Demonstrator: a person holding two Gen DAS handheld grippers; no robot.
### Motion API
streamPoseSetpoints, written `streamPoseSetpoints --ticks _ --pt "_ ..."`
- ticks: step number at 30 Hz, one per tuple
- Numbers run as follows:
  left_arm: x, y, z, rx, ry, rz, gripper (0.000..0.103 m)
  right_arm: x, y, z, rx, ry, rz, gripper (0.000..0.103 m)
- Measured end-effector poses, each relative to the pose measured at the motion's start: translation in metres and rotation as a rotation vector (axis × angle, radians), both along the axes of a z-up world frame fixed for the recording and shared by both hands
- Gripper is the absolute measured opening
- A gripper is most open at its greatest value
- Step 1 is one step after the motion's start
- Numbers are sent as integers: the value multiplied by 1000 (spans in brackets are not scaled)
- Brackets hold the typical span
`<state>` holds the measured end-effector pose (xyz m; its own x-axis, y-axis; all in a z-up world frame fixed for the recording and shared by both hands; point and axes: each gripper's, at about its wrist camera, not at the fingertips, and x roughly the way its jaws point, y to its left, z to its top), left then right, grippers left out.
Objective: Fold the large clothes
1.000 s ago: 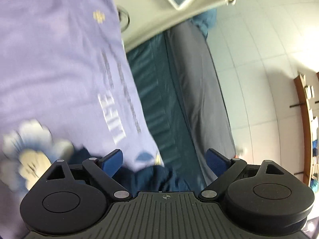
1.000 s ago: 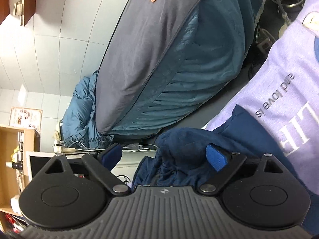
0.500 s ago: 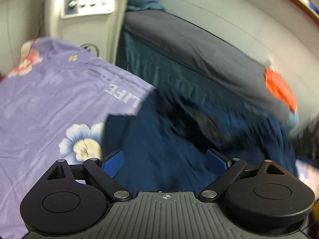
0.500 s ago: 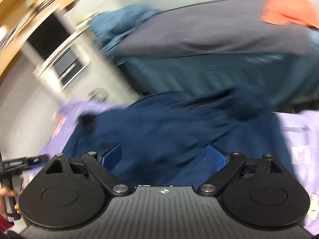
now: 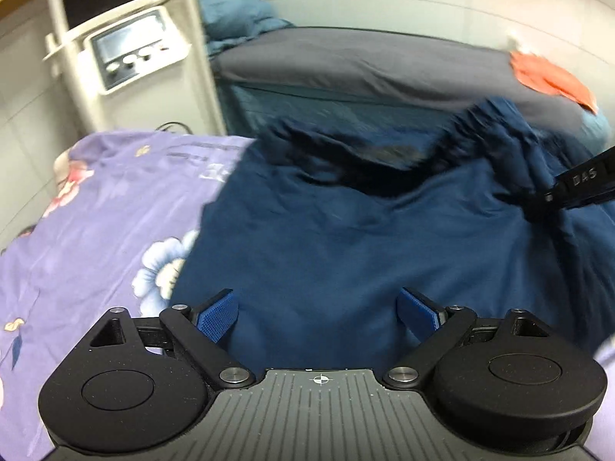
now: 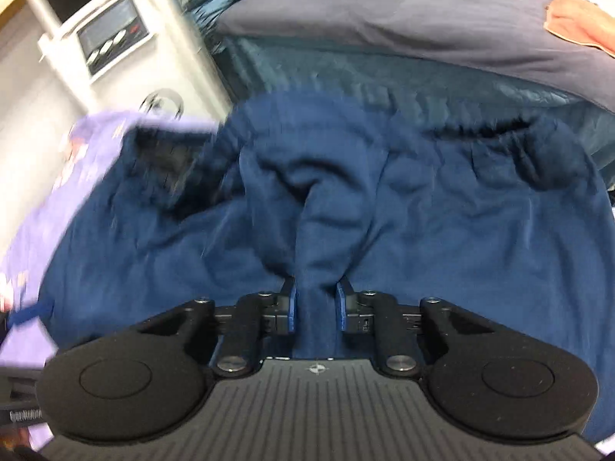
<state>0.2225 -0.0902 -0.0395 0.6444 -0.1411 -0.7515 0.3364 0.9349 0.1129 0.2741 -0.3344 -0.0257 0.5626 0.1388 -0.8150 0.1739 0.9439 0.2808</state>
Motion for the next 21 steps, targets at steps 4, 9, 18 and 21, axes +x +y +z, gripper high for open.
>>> streamPoseSetpoints --ticks 4,9,18,21 --pt "34 -2 -11 45 -14 30 103 41 -7 -9 -36 10 -29 23" --pt "66 -13 -40 149 25 21 103 62 0 -45 -94 88 9 34" --pt "58 -18 10 -60 -56 34 103 -3 -16 9 -99 -176 -88 91" --pt "42 -29 6 -91 -27 -18 103 -26 -20 5 -100 -117 -82 91"
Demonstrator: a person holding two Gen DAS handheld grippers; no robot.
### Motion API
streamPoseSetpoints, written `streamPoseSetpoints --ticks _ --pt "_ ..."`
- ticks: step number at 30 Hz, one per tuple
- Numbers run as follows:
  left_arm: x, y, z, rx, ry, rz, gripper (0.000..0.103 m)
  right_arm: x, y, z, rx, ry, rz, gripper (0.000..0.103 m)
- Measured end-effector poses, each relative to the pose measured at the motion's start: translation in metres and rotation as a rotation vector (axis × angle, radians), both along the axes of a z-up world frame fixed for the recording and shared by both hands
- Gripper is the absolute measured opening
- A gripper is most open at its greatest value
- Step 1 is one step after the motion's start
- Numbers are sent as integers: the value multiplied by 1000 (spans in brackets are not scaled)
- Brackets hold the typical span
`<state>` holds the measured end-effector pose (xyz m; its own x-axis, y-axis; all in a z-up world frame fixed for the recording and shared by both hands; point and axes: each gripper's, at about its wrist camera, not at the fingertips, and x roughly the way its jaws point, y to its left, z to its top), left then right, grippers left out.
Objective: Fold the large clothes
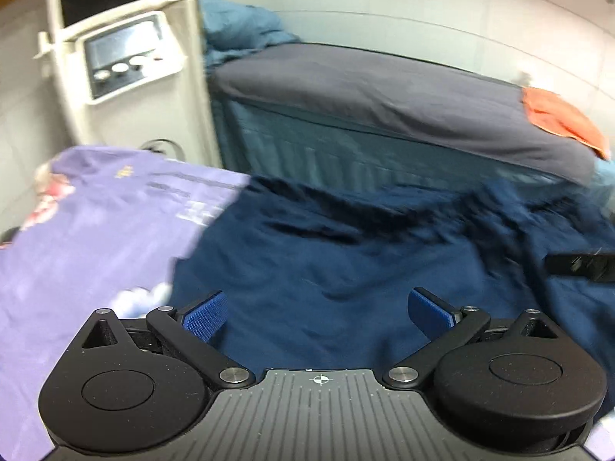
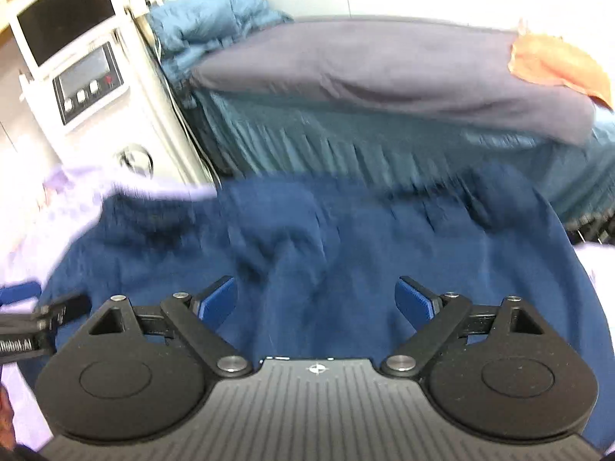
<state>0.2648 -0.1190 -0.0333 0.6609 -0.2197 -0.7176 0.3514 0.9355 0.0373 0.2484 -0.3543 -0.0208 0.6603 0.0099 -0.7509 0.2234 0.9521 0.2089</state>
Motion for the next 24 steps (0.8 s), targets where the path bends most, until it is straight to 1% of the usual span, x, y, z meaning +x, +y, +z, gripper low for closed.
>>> streamPoseSetpoints --ticks 2,3,4,5,6,7,8,9,10,11,13,14,15,17,18,19,21,22,24 --pt "-8 -9 -12 47 -2 -39 103 -14 2 -9 7 14 32 93" --pt "-8 -14 -22 89 11 -44 103 -19 0 -16 6 30 47 96" --pt "-2 -15 -35 136 36 -30 103 -21 -4 -23 -5 60 40 96" --pt "8 -13 -46 166 57 -11 103 -23 -11 -30 -12 87 22 99" --pt "18 -5 -53 160 59 -7 103 -24 -23 -37 0 99 7 103" --pt "27 4 -56 140 49 -4 103 -24 -39 -43 58 83 25 103" --pt "38 12 -57 142 52 19 103 -24 -51 -50 111 80 48 103" --pt "49 18 -57 135 76 34 103 -24 -61 -54 146 79 55 103" --pt "60 24 -58 110 115 34 103 -23 -66 -56 160 79 48 103" --pt "67 26 -60 108 139 35 103 -21 -68 -58 170 80 39 103" --pt "75 25 -62 168 128 44 103 -14 -66 -61 171 114 34 103" --pt "78 25 -62 172 133 53 103 -11 -63 -61 162 131 29 103" --pt "81 26 -63 160 144 68 103 -8 -59 -59 142 142 26 103" --pt "79 26 -61 158 137 70 103 -7 -50 -53 106 158 22 103" --pt "74 24 -59 173 119 63 103 -12 -48 -50 103 160 8 103" --pt "68 23 -55 188 92 56 103 -18 -48 -46 111 153 -10 103" --pt "59 23 -45 203 48 43 103 -35 -48 -36 141 106 -45 103" --pt "52 26 -40 195 41 41 103 -47 -50 -32 161 78 -68 103" --pt "35 35 -27 136 45 36 103 -70 -54 -25 198 41 -120 103"
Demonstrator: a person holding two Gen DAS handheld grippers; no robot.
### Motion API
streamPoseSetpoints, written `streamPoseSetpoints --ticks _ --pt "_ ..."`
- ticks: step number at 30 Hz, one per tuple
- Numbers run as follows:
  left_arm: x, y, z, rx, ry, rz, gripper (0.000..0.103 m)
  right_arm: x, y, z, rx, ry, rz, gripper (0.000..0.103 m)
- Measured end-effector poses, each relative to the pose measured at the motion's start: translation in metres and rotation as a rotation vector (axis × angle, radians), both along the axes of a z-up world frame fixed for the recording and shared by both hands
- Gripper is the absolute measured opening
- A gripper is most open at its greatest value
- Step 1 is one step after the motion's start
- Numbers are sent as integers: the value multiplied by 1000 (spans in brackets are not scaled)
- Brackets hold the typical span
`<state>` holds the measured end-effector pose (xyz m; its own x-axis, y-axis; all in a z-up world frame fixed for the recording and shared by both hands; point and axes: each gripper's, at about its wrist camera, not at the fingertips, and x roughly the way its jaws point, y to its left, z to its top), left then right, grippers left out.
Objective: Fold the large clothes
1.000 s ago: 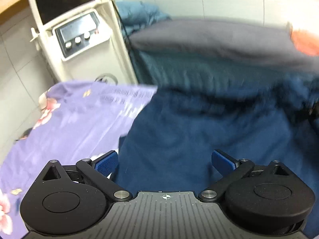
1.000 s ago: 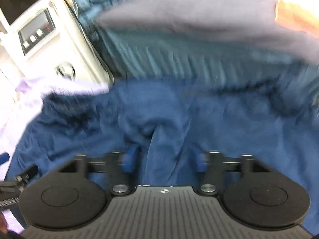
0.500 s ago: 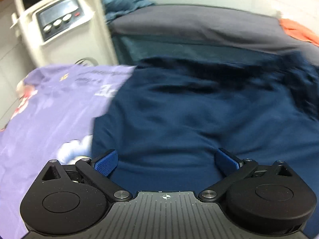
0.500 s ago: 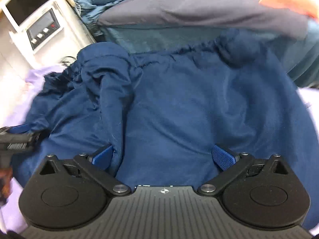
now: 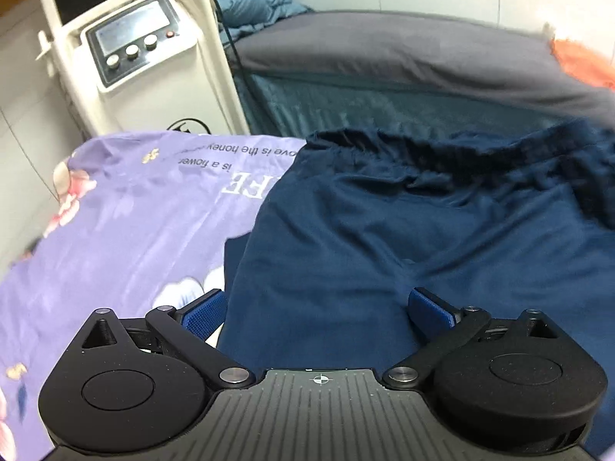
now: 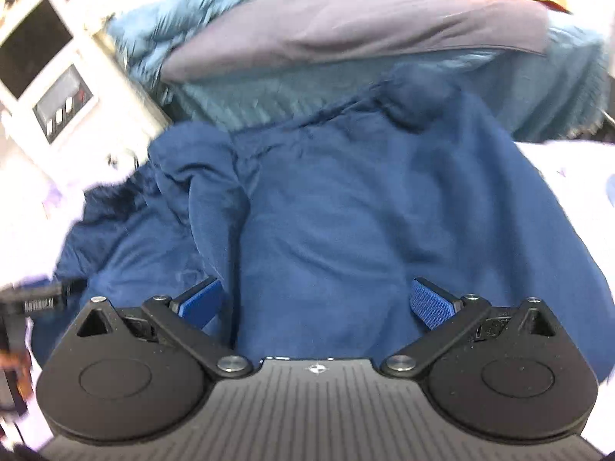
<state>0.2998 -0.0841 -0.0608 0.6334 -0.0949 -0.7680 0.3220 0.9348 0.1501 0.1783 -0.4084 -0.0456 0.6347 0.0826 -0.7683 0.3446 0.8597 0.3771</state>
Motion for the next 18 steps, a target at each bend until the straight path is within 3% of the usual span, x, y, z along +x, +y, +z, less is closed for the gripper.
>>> streamPoseSetpoints --ticks 4,9,11,14,18 --pt "-37 21 22 -138 44 44 103 -49 -16 2 118 -15 -121 103" --pt "-80 30 36 -253 135 72 103 -98 -33 7 176 -17 -227 103" --pt "-96 28 36 -248 148 70 103 -106 -33 6 162 22 -252 103" --pt "-112 24 38 -219 122 45 103 -121 -32 11 139 8 -254 103" --pt "-102 23 36 -140 66 73 103 -116 -29 21 3 27 -221 103"
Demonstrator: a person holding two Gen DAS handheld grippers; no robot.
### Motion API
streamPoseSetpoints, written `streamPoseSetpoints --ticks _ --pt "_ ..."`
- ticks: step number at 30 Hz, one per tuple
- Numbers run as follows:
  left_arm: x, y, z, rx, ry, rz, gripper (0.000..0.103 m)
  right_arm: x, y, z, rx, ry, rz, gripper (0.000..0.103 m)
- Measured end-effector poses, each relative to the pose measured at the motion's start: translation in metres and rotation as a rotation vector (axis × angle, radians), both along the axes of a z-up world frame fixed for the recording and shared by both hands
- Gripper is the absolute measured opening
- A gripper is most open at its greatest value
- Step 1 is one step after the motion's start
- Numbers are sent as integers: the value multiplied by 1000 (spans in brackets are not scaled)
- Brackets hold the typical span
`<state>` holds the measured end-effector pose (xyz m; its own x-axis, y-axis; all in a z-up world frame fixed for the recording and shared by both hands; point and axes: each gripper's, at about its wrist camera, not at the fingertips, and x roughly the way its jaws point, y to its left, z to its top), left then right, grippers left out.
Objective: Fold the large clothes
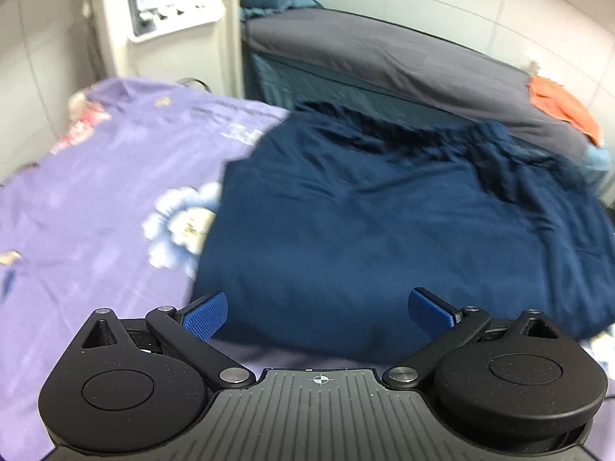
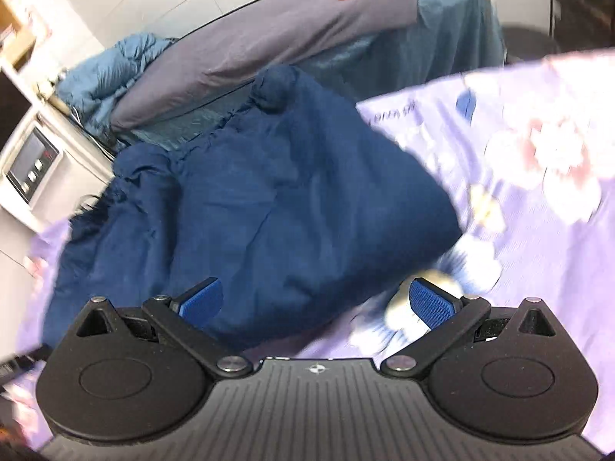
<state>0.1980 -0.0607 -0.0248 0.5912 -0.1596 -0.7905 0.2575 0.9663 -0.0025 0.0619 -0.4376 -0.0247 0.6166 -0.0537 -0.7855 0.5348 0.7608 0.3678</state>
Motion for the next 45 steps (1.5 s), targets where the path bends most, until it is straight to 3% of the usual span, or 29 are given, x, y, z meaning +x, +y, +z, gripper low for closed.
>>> streamPoseSetpoints --ticks 2,5,8,12,16,19,24,33,40,45 --pt "15 2 -5 42 5 14 103 7 -3 4 -59 -4 8 103" --pt "38 -1 -22 90 90 3 103 28 -3 4 -122 -9 88 103" --pt "45 -11 -41 171 122 -25 103 55 2 -18 -151 64 190 103" --pt "46 -21 -54 246 140 -29 103 73 4 -56 -160 194 198 103" --pt "46 -18 -49 241 149 -24 103 71 7 -50 -173 197 174 103" --pt "40 -13 -39 204 159 -31 103 58 4 -38 -140 158 151 103" --pt "19 2 -28 92 204 -6 103 19 -13 -28 30 85 31 103" --pt "16 6 -34 -4 250 41 103 -28 -28 -61 351 18 -119 103" --pt "16 25 -48 -244 320 171 103 -28 -32 -89 603 -84 -261 103" --pt "29 44 -82 -467 388 325 103 -13 -35 -111 708 -130 -363 103"
